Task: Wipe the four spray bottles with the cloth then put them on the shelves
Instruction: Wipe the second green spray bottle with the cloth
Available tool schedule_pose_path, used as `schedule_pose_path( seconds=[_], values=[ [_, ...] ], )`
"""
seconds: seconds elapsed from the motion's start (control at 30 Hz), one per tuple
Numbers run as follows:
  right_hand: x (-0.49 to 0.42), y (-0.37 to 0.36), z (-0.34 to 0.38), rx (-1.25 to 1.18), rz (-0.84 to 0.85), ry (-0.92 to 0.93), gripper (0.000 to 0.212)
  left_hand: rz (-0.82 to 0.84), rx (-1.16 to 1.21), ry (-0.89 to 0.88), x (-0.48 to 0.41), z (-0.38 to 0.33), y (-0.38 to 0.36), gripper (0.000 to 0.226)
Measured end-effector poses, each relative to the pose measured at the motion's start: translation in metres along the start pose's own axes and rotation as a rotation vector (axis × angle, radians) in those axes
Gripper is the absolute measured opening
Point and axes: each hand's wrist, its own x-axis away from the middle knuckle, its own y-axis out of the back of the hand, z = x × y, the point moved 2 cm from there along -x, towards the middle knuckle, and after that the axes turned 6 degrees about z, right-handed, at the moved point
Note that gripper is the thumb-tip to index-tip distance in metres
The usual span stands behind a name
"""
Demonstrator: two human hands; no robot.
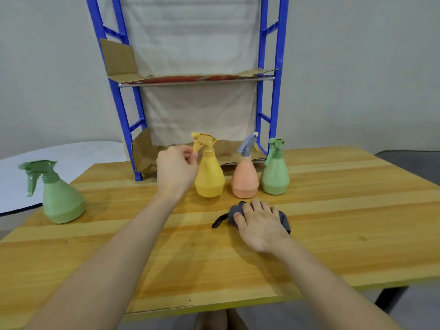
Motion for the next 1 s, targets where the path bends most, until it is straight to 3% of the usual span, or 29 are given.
schedule_pose_path(
  seconds=[0.23, 0.37, 0.43, 0.53, 0.63, 0.83, 0.93, 1.0],
  values=[
    [-0.001, 0.002, -0.003, 0.03, 0.029, 0.03, 0.056, 0.164, -0.021, 0.085, -0.009, 0.0, -0.033, 0.025],
    [-0.003, 0.005, -0.006, 0.051, 0.049, 0.045, 0.056, 0.356, -0.035, 0.137, -0.013, -0.002, -0.011, 0.063],
    [-0.005, 0.007, -0.009, 0.068, 0.062, 0.036, 0.055, 0.393, -0.088, 0.119, -0.01, 0.006, 0.01, 0.059],
    [-0.012, 0.016, -0.003, 0.071, 0.083, -0.037, 0.045, 0.336, -0.202, 0.118, -0.008, 0.037, 0.055, 0.039],
    [-0.019, 0.026, 0.04, 0.025, -0.037, -0.067, 0.036, 0.273, -0.307, 0.17, -0.006, 0.072, 0.106, 0.023],
    [-0.023, 0.025, 0.196, 0.073, -0.075, 0.248, 0.038, 0.075, -0.473, 0.164, 0.0, 0.118, 0.176, 0.016],
    [-0.033, 0.006, 0.237, 0.144, 0.058, 0.285, 0.043, -0.161, -0.607, 0.081, -0.009, 0.126, 0.21, 0.02],
    [-0.037, -0.021, 0.242, 0.165, 0.194, 0.285, 0.052, -0.225, -0.694, 0.059, -0.019, 0.137, 0.227, 0.031]
  ],
)
